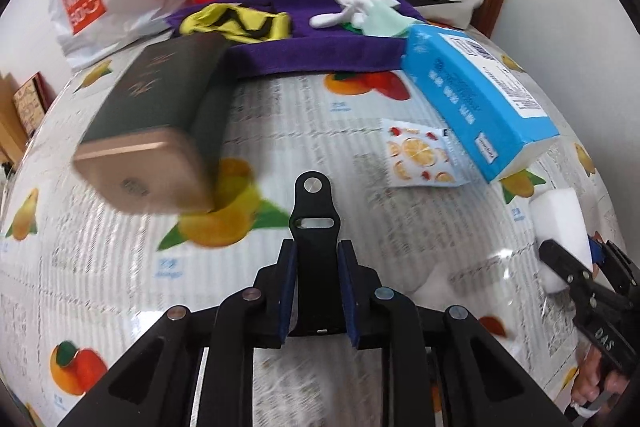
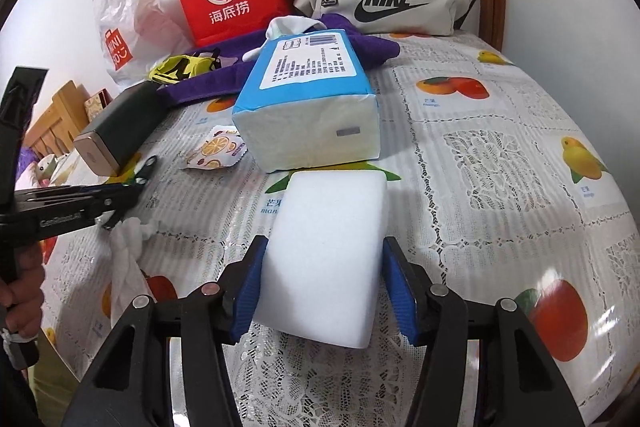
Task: Organize soft objects
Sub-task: 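Carry the strap with the left tool while the right tool carries the sponge to the towel, then open the left tool on the towel while the right tool releases the sponge there, then withdraw both tools from the towel toward the orange-print packet, then grasp the orange-print packet with the right tool while the left tool moves toward the white tissue, then grasp the crumpled white tissue with the left tool while the right tool lifts the packet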
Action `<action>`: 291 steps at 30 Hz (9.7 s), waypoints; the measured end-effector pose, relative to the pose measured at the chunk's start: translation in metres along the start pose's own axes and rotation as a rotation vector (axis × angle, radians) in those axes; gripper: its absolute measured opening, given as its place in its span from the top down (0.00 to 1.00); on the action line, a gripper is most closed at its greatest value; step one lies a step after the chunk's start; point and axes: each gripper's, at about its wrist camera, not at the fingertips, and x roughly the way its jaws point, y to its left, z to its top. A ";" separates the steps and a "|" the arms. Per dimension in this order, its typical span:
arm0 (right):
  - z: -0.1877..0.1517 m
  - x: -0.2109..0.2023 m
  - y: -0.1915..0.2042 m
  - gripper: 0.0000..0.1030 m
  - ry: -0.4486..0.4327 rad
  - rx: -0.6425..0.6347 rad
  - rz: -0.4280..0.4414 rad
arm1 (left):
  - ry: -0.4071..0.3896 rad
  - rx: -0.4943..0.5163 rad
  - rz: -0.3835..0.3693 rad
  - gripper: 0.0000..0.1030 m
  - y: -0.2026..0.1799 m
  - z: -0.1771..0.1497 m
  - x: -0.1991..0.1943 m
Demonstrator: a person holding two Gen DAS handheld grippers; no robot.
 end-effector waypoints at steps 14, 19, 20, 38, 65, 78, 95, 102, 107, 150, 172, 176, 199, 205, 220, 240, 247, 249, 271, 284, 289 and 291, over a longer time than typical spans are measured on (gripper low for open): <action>-0.004 0.000 0.003 0.45 -0.029 -0.002 -0.015 | -0.027 -0.093 0.009 0.81 0.052 -0.035 -0.021; -0.003 0.002 0.006 0.44 -0.008 -0.028 -0.022 | -0.036 -0.114 0.011 0.81 0.061 -0.043 -0.026; -0.003 0.003 0.006 0.43 -0.007 -0.026 -0.024 | -0.038 -0.117 0.011 0.81 0.062 -0.044 -0.026; 0.014 -0.031 0.027 0.48 -0.020 -0.081 -0.014 | -0.104 -0.142 -0.014 0.81 0.076 -0.033 -0.064; 0.123 -0.055 0.035 0.47 -0.112 -0.103 0.051 | -0.200 -0.157 0.002 0.81 0.076 0.054 -0.104; 0.172 -0.021 0.037 0.47 -0.117 -0.110 0.069 | -0.184 -0.154 0.000 0.81 0.083 0.099 -0.076; 0.234 0.059 0.034 0.47 -0.058 -0.113 0.082 | -0.136 -0.150 -0.010 0.81 0.085 0.153 -0.020; 0.259 0.101 0.025 0.47 0.013 -0.084 0.115 | -0.124 -0.143 -0.014 0.81 0.083 0.177 0.003; 0.268 0.132 0.025 0.46 0.071 -0.101 0.091 | -0.107 -0.148 -0.011 0.81 0.083 0.190 0.018; 0.271 0.161 0.039 0.22 0.163 -0.161 0.119 | -0.089 -0.195 -0.019 0.56 0.100 0.214 0.039; 0.150 0.026 0.103 0.22 0.079 -0.214 0.113 | -0.152 -0.221 -0.107 0.55 0.109 0.128 -0.045; 0.111 0.022 0.115 0.22 0.101 -0.151 0.108 | -0.152 -0.212 -0.133 0.55 0.110 0.112 -0.047; 0.072 0.090 0.128 0.22 0.131 -0.032 -0.133 | -0.102 -0.183 -0.222 0.55 0.138 0.060 -0.031; 0.078 0.095 0.125 0.23 0.130 0.015 -0.157 | -0.103 -0.170 -0.242 0.55 0.138 0.059 -0.032; 0.077 0.091 0.129 0.80 0.082 -0.028 -0.152 | -0.108 -0.174 -0.245 0.55 0.144 0.055 -0.040; 0.073 0.021 0.133 0.94 0.005 -0.036 0.063 | -0.098 -0.159 -0.169 0.55 0.133 0.021 -0.065; 0.061 -0.010 0.106 0.94 -0.011 -0.048 0.065 | -0.046 -0.133 -0.160 0.55 0.102 -0.003 -0.059; 0.055 -0.016 0.097 0.94 -0.010 -0.060 0.060 | -0.025 -0.128 -0.163 0.55 0.092 -0.009 -0.054; 0.001 -0.014 0.005 0.94 0.033 -0.020 -0.001 | 0.098 0.071 -0.229 0.54 -0.038 -0.019 -0.009; -0.009 -0.007 0.007 0.92 0.030 -0.019 0.009 | 0.044 0.112 -0.094 0.79 -0.026 -0.021 -0.013; -0.009 -0.008 0.009 0.92 0.034 -0.013 0.006 | 0.041 0.027 -0.062 0.79 0.006 -0.021 -0.018; -0.009 -0.009 0.011 0.92 0.040 -0.013 0.008 | 0.029 -0.001 -0.044 0.79 0.020 -0.023 -0.022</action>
